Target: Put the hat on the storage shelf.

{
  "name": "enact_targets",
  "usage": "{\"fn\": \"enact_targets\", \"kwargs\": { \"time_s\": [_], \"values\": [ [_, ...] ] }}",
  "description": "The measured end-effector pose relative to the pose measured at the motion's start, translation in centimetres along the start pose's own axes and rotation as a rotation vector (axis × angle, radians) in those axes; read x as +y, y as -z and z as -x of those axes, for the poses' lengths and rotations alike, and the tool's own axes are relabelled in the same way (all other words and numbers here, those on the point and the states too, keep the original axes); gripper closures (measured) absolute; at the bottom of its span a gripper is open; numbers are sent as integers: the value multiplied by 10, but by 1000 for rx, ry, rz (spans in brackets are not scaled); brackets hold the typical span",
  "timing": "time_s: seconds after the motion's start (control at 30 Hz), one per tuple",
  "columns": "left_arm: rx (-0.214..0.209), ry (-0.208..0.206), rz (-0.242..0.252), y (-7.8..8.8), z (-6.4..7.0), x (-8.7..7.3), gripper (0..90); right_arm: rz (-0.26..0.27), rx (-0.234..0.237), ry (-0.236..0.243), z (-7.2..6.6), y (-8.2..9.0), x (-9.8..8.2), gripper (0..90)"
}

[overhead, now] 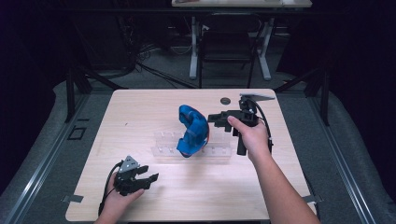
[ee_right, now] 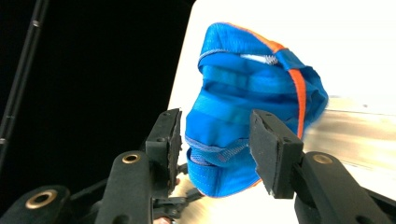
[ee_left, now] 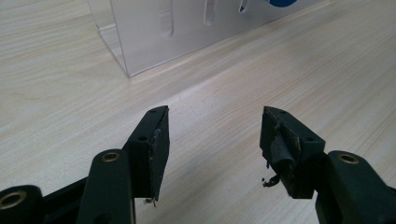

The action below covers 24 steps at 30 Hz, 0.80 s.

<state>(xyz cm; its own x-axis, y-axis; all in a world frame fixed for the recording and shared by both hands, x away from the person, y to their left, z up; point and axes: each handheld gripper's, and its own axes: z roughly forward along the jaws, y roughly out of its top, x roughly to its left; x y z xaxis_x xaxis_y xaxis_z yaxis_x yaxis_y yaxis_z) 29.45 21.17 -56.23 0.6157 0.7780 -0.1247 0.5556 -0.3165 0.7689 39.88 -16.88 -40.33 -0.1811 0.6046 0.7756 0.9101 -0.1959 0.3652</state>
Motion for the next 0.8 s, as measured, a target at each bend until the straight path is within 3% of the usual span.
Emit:
{"fn": "enact_targets", "kwargs": {
  "time_s": [0.8],
  "values": [
    [2,2,-8,1,-1,0,429,-4,-99,46,27,21,-30,522]
  ]
}}
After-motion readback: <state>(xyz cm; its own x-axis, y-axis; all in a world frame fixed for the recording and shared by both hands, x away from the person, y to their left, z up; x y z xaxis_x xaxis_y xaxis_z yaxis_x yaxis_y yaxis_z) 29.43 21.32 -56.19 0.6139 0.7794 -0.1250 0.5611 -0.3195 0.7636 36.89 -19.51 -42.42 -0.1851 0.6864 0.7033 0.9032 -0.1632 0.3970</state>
